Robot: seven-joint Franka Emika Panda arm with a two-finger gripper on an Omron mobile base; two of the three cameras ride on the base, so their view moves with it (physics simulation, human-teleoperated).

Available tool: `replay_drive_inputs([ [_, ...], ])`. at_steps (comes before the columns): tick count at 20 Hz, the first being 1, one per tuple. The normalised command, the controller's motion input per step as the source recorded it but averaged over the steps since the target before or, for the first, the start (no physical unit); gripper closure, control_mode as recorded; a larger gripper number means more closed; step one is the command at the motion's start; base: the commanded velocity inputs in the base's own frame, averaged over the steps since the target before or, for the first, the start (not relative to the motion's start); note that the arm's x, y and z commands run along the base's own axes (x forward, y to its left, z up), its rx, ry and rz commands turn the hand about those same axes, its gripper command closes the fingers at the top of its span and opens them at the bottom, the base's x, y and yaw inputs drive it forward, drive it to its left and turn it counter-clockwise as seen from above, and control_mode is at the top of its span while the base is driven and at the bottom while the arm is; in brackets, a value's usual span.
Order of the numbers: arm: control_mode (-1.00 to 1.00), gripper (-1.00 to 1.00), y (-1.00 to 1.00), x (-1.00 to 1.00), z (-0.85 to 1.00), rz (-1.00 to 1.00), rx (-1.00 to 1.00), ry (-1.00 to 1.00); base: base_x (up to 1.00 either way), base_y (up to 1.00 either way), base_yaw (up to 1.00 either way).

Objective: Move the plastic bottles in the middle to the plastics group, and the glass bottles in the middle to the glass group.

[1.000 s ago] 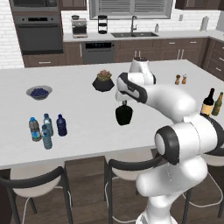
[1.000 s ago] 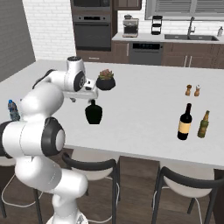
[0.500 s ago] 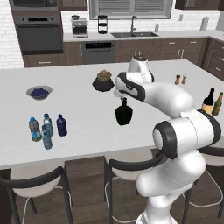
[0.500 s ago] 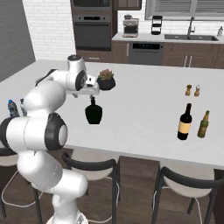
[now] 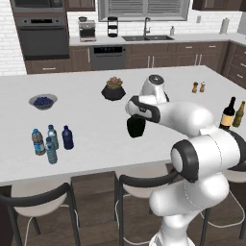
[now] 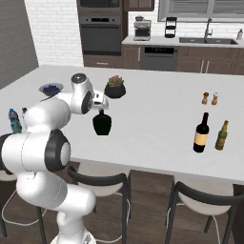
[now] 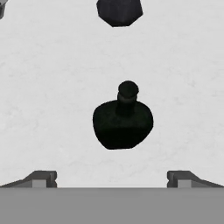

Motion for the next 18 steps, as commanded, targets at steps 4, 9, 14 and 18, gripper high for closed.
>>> replay_drive_inputs([
  [4,-1.00,-1.00,-0.11,0.17,0.00,0.00,0.00,0.00,0.00,0.00,0.00],
  [9,-1.00,-1.00,-0.28,0.26,0.00,0.00,0.00,0.00,0.00,0.00,0.00],
  [14,-1.00,-1.00,-0.10,0.15,0.00,0.00,0.00,0.00,0.00,0.00,0.00],
  [18,-1.00,-1.00,0.03,0.11,0.00,0.03,0.00,0.00,0.00,0.00,0.00],
])
